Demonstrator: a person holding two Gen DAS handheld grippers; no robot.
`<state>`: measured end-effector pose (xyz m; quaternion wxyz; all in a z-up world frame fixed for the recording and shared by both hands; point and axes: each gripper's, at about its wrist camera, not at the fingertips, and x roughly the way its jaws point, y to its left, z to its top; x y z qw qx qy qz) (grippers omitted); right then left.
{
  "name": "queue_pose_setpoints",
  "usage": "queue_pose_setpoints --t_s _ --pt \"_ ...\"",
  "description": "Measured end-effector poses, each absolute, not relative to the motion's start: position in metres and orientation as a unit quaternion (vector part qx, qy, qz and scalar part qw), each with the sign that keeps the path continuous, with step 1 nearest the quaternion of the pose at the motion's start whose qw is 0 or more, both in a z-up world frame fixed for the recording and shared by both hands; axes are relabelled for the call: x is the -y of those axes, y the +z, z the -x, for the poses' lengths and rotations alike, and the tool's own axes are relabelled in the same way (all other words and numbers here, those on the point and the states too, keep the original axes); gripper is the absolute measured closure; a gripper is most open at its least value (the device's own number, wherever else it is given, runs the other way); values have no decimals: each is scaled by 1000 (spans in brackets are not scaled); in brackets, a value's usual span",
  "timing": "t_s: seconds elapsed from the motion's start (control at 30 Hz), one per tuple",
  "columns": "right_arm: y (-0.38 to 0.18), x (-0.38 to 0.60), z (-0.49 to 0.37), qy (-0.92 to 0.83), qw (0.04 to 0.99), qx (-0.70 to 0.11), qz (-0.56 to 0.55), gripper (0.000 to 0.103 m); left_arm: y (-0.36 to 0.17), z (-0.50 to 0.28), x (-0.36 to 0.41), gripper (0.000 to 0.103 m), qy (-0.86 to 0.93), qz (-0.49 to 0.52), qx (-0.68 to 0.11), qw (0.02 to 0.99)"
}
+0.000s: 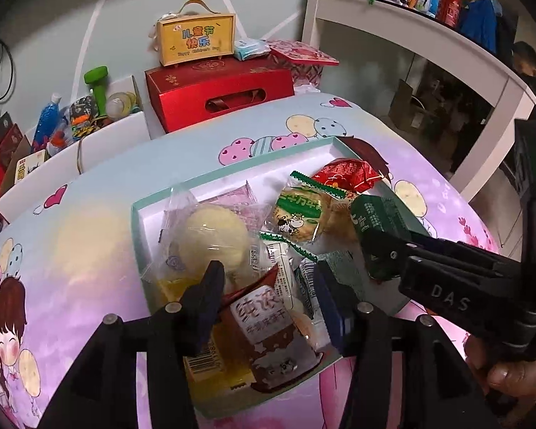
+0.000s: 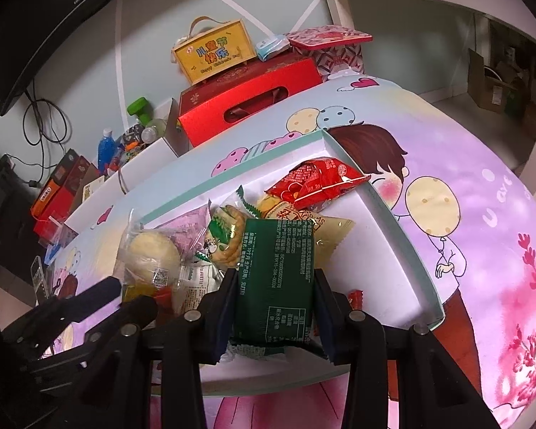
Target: Organize snacks
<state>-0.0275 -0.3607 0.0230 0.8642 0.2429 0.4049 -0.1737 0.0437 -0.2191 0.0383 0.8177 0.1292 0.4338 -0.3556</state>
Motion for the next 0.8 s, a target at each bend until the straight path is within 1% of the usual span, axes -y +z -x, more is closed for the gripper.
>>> queue_pose_setpoints --t_s 0.03,0.1,0.13,0.17,0.2,0.23,0.27,0.3,0.33,0.37,0.4,0.43,0.47,0.5,0.53,0.57,0.6,0.63,0.8 --pt "22 360 27 -173 864 -406 -242 60 39 -44 217 50 -353 -128 -434 819" --pt "21 359 26 -172 863 -410 -241 60 42 -44 210 45 -344 -123 -435 823" --pt "20 358 25 -171 862 -413 -240 58 43 -45 207 35 -339 -121 -435 825" --pt "20 357 25 -172 862 -413 -237 58 44 -45 201 28 -331 -119 -435 829" --pt "20 356 25 -174 862 -412 -236 58 44 -45 197 26 -325 -118 -434 832" --pt "21 356 25 -175 862 -413 -236 56 45 -45 191 26 -318 -116 -433 835" --pt "21 356 26 -176 862 -413 -235 51 45 -45 185 26 -310 -114 -433 839" --pt "22 355 26 -176 862 -413 -234 48 45 -46 178 24 -303 -110 -433 842" --pt "23 354 27 -177 862 -414 -231 45 45 -46 171 19 -295 -104 -434 845" --pt "24 353 27 -176 863 -414 -229 45 43 -46 165 14 -289 -98 -435 847" --pt "25 351 28 -176 865 -413 -226 44 41 -46 155 13 -281 -89 -436 850" --pt "27 349 28 -175 866 -412 -224 39 39 -45 148 13 -274 -83 -437 853" --pt "28 346 29 -175 868 -411 -219 31 37 -45 143 11 -267 -80 -438 855" --pt "30 343 30 -174 870 -409 -214 26 35 -44 134 9 -255 -75 -438 859" --pt "32 339 30 -173 872 -407 -208 20 33 -43 128 5 -246 -72 -438 862" --pt "33 335 30 -170 875 -406 -203 13 32 -41 120 4 -236 -66 -435 866" --pt "34 332 29 -168 877 -405 -198 8 30 -40 111 4 -227 -59 -436 869" --pt "35 328 29 -165 879 -404 -192 0 28 -39 104 4 -221 -53 -440 869" --pt "37 301 27 -157 885 -411 -149 0 17 -31 73 4 -195 -39 -460 865"
